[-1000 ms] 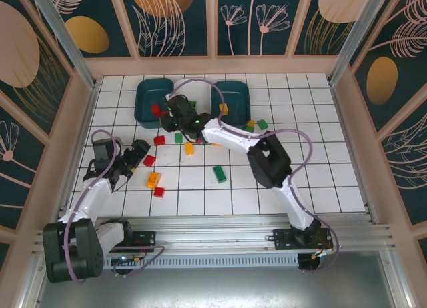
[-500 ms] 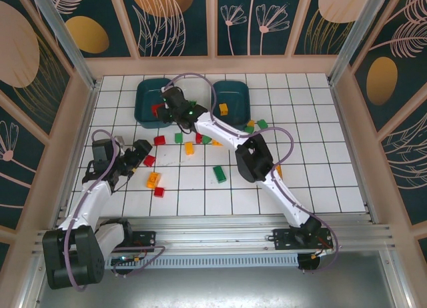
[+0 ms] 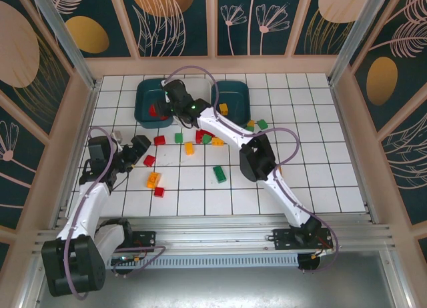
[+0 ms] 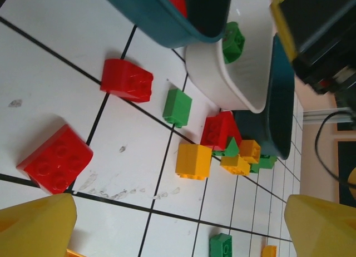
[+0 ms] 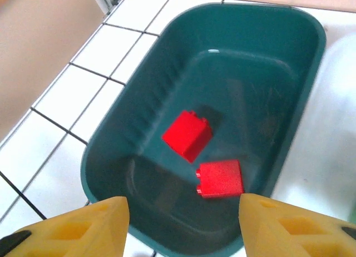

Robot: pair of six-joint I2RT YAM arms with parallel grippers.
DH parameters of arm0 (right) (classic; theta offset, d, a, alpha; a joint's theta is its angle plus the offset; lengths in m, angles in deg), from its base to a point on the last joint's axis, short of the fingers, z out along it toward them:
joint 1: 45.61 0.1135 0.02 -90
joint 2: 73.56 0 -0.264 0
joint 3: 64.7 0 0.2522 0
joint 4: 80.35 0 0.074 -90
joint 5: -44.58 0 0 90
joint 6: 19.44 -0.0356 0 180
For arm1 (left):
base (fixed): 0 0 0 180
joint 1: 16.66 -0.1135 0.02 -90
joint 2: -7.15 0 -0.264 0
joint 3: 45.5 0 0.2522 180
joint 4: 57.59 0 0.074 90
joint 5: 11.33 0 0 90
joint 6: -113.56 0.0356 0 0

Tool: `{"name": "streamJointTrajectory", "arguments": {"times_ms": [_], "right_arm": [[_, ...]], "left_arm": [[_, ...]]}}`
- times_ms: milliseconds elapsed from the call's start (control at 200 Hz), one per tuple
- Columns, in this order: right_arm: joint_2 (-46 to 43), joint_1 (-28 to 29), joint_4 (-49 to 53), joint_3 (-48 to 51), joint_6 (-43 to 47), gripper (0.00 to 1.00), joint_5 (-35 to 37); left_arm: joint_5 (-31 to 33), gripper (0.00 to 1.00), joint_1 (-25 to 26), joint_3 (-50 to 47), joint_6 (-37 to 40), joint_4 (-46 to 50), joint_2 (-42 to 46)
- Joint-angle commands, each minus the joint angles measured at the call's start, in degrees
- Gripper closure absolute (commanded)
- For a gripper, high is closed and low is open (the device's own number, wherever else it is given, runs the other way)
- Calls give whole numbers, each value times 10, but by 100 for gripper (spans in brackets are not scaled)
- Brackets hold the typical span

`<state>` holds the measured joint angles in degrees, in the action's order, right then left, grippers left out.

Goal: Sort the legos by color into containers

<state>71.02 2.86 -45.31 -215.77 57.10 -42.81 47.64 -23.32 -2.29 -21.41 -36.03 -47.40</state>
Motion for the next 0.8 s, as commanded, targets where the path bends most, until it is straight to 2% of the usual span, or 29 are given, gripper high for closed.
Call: {"name": "streamJointTrajectory", "arguments": {"times_ms": [0, 135, 195, 280, 400, 515, 626, 796], "right_arm": [[-124, 14, -18, 118, 19, 45, 29], [-261, 17, -62, 349, -10, 45, 59], [-319, 18, -88, 455, -29, 45, 63], [-383, 19, -105, 575, -56, 43, 65], [-444, 29, -98, 692, -85, 38, 81], [-472, 32, -87, 759, -99, 35, 94], [-479, 47, -79, 768, -110, 34, 94], [-477, 46, -82, 759, -105, 33, 104]], "left_arm": [[7, 7, -2, 13, 27, 28, 25], [14, 15, 3, -3, 44, 42, 51], [43, 16, 22, -4, 52, 58, 62], [117, 17, 83, 7, 64, 88, 66], [191, 18, 166, 11, 67, 110, 55], [246, 19, 217, 12, 68, 124, 32], [312, 19, 225, 32, 57, 164, 27], [332, 24, 246, 40, 18, 192, 0]]}}
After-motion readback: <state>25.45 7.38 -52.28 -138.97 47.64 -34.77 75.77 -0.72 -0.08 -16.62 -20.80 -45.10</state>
